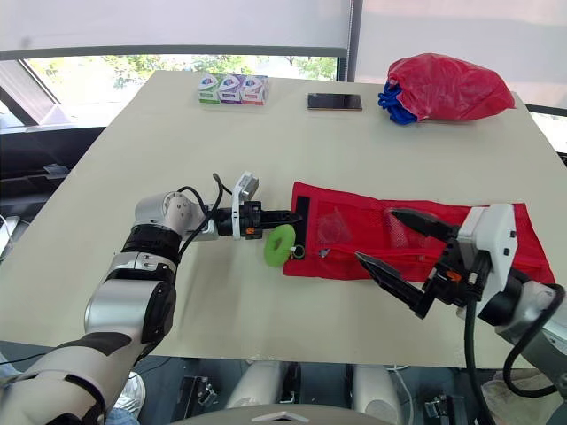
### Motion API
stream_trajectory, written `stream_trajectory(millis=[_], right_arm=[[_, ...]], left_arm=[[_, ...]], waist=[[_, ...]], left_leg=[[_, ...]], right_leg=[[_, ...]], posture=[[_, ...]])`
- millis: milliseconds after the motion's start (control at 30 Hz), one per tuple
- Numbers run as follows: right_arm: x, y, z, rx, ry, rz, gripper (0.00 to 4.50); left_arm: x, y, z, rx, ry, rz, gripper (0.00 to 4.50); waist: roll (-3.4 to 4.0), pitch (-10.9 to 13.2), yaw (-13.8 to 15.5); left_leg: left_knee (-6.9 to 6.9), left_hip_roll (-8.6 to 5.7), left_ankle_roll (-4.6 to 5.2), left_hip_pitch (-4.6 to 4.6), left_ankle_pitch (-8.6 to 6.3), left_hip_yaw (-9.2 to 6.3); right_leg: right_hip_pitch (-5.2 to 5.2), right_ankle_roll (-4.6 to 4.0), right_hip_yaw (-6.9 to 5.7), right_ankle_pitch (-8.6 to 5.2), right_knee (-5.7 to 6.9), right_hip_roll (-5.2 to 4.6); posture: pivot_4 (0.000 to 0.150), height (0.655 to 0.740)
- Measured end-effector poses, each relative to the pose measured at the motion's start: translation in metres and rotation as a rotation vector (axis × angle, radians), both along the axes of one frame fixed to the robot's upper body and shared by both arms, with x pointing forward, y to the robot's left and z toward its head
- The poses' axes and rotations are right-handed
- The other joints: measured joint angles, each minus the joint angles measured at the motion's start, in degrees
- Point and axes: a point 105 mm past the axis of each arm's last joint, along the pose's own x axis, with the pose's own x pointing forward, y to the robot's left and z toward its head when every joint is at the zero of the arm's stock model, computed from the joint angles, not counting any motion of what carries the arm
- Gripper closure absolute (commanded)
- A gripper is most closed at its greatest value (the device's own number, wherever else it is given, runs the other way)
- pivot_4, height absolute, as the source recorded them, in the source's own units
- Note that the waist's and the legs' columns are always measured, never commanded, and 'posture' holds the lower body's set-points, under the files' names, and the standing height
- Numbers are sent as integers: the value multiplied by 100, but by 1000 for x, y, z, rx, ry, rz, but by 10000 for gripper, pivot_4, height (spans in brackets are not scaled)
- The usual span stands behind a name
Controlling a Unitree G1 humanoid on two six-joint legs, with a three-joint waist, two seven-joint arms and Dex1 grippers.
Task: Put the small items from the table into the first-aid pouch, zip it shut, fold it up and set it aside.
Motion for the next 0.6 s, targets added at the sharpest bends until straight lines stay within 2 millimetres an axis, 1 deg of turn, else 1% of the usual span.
stream_trajectory(millis=[67, 100, 167, 200, 233, 267, 300, 367, 433, 500, 600], right_arm=[[5, 6, -4, -8, 8, 2, 0], [13, 13, -13, -21, 31, 3, 0], [17, 16, -24, -46, 65, -2, 0], [23, 21, -30, -70, 74, -2, 0], [33, 29, -40, -95, 91, 4, 0], [36, 33, -44, -98, 102, 8, 0], [41, 39, -47, -99, 111, 18, 0], [53, 62, -50, -60, 122, 69, 0], [54, 83, -49, -31, 130, 162, 0], [51, 100, -48, -10, 140, 257, 0], [50, 114, -52, -32, 159, 337, 0]], left_arm=[[0, 0, 1, -6, 3, 2, 44575], [0, -1, 2, -11, 2, 0, 44575], [0, -2, 2, -16, 3, -2, 44575], [0, 0, 2, -14, 4, 1, 44575], [0, -2, 2, -18, 4, -3, 44575], [0, -4, 3, -22, 2, -7, 44575], [0, -2, 3, -19, 5, -1, 44575], [0, -2, 3, -23, 5, -2, 44575], [0, -4, 4, -28, 4, -5, 44575], [0, -4, 4, -28, 5, -5, 44575], [1, -4, 3, -26, 8, -1, 44575]], waist=[[-1, 0, -2], [-1, 0, -4], [0, 0, 8], [-8, 0, -4], [-7, 0, -6], [-6, 0, 1], [-11, -1, -8], [-12, 1, -19], [-13, 1, -10], [-13, 1, -4], [-13, 1, -10]], left_leg=[[0, 0, 0, 0, 0, 0], [0, 0, -1, 1, 0, 1], [0, -1, -1, -2, 1, 0], [0, 0, -1, -2, 1, 0], [0, -1, -2, -3, 1, 5], [0, -2, -2, -6, 1, 5], [0, -2, -2, -4, 2, 4], [-1, -2, -6, -6, 4, 5], [-1, -2, -22, -8, 13, 1], [-1, -4, -23, -11, 14, 1], [-1, -11, -24, -12, 14, 3]], right_leg=[[-1, -2, 0, -1, 0, 0], [-2, -4, -1, -2, 1, 0], [-2, -4, 0, -2, 2, -1], [-4, -4, -1, -2, 1, 3], [-9, -5, 1, -1, 3, 2], [-11, -5, 1, -1, 3, 2], [-10, -5, 1, -1, 4, 4], [-15, 3, 2, 4, 7, 7], [-14, 18, -3, 12, 7, 9], [-14, 19, -3, 13, 6, 9], [-13, 19, -1, 13, 1, 4]], posture=[[1500, 7400], [1500, 7400], [1500, 7400], [1500, 7400], [1500, 7400], [1500, 7400], [1500, 7400], [1500, 7400], [1500, 7400], [1500, 7400], [1500, 7400]])
